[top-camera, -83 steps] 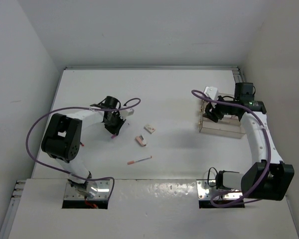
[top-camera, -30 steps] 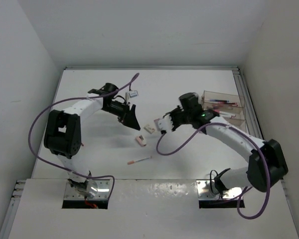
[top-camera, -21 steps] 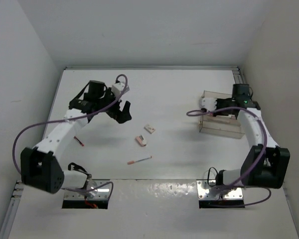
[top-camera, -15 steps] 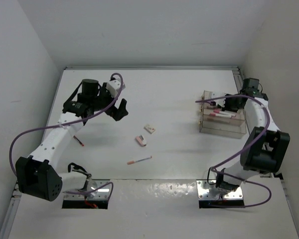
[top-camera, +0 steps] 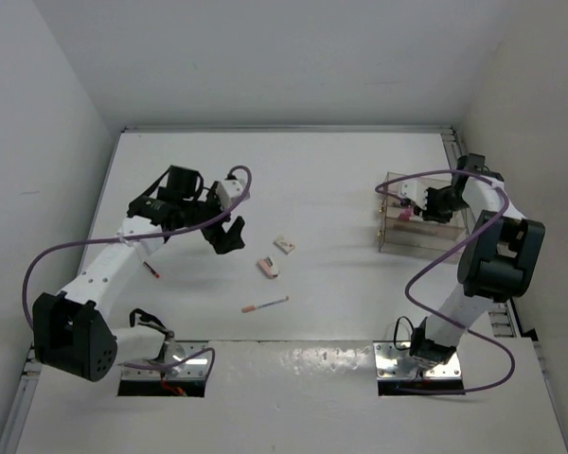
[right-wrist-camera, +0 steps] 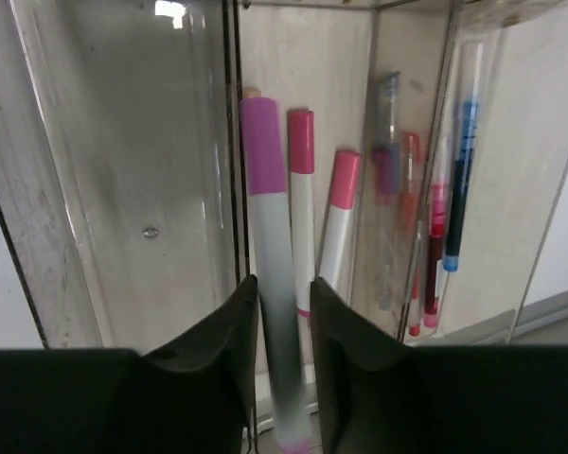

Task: Sort the stationery into containers
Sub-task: Place the stationery into the container, then grab a piece of stationery with the left arm

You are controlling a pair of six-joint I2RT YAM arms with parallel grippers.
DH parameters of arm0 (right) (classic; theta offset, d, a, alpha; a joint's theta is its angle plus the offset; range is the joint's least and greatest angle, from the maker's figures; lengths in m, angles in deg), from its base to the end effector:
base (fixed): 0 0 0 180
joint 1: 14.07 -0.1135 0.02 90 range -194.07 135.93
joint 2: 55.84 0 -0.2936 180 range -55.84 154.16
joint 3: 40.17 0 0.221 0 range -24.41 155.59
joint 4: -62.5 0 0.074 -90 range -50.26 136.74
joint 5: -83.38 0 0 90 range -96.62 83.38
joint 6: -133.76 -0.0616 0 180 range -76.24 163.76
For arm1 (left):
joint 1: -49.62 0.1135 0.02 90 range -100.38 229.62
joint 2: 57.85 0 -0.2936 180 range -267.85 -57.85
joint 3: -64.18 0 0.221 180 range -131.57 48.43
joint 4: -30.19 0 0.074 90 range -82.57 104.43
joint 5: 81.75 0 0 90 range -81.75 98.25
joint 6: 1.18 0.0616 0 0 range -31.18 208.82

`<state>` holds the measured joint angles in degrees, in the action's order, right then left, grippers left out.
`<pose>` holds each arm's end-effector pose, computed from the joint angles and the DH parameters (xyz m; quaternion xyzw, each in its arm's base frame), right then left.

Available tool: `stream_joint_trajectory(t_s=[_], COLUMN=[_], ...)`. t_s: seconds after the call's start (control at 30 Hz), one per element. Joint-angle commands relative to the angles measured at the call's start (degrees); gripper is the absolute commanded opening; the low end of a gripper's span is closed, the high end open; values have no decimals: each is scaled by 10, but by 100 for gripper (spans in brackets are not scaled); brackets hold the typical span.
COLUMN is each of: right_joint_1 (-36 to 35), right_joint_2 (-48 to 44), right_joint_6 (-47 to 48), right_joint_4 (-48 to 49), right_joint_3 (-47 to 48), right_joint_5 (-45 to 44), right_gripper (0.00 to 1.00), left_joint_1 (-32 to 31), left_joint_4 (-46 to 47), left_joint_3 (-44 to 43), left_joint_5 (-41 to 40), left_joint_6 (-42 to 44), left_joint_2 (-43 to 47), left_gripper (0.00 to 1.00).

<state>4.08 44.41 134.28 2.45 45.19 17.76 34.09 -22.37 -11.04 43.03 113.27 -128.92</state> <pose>0.3116 -0.0754 0.2200 -0.5944 0.7658 0.0180 0.2448 0.2102 -0.0949 0.3140 0.4047 0.8021 -0.2522 0.3595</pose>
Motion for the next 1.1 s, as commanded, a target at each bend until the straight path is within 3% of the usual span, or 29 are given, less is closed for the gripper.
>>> stream_joint_trajectory(t_s=[0.0, 0.1, 0.2, 0.63, 1.07], right_joint_1=[1, -1, -2, -57, -63], right_joint_2=[13, 9, -15, -174, -285], right_joint_6=[-3, -35, -71, -285, -379], right_joint_4=[-5, 0, -1, -13, -33], right_joint_3=[26, 33, 32, -2, -30], right_joint_5=[-14, -17, 3, 110, 182], right_gripper=[30, 43, 48, 56, 56], left_joint_1=[-32, -74, -114, -300, -380], left_joint_4=[-44, -50, -38, 5, 27], left_joint_3=[26, 64, 85, 106, 95], left_joint_5=[10, -32, -66, -203, -266], left_joint_6=[76, 96, 90, 57, 25], left_joint_2=[8, 2, -17, -108, -194], left_gripper=[91, 87, 85, 77, 70])
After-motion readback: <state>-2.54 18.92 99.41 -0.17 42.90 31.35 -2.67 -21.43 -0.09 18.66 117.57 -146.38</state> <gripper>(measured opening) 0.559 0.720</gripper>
